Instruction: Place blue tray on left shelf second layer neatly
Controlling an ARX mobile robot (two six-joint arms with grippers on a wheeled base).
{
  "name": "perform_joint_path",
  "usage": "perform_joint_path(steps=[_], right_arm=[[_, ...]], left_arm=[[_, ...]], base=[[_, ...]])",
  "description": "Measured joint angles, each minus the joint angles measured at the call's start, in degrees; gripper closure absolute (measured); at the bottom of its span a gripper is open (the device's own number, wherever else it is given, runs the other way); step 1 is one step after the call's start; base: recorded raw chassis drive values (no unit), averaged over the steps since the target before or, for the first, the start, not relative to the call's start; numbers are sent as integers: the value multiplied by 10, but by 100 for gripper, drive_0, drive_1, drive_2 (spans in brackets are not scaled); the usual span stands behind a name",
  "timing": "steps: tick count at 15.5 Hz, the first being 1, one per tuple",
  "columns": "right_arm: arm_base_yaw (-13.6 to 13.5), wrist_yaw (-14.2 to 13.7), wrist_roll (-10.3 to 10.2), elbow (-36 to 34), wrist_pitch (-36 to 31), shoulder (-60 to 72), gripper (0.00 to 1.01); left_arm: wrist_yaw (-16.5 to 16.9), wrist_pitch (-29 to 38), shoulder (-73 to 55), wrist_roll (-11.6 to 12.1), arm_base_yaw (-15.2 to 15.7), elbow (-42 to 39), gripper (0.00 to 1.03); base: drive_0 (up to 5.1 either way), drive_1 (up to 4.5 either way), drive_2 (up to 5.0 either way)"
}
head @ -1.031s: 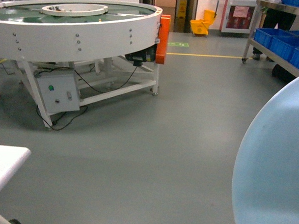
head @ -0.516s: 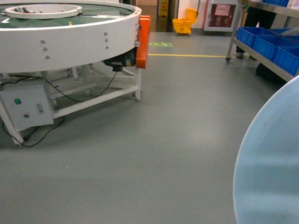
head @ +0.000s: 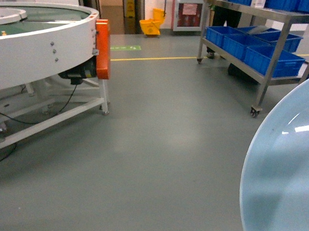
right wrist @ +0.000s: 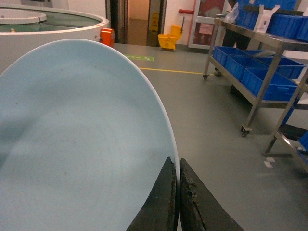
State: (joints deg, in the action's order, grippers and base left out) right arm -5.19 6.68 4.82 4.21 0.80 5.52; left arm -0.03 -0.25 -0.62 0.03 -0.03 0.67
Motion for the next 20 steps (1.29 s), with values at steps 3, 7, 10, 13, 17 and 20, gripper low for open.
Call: perform_joint_path(steps=[3, 7, 10, 13, 17, 20], right_arm=[[-2, 5, 0, 0, 2, 3, 99], [0, -2, 2, 0, 0, -1, 99], [0, -2, 2, 0, 0, 0, 99], [0, -2, 2, -1, 2, 0, 99], [0, -2, 2, -1, 0, 0, 99], [0, -2, 2, -1, 0, 0, 99]], left_arm=[[-4, 6, 0, 0, 3, 0, 5], [0, 0, 0, 0, 0, 0, 5], [0, 0, 0, 0, 0, 0, 5], [0, 0, 0, 0, 0, 0, 5], [0, 0, 0, 0, 0, 0, 5], [0, 1, 0, 0, 0, 0, 5]], base=[[-214, 206, -633], [-204, 219, -628], [-137, 290, -563], [-153, 274, -580], [-154, 273, -582], [-163, 266, -592]])
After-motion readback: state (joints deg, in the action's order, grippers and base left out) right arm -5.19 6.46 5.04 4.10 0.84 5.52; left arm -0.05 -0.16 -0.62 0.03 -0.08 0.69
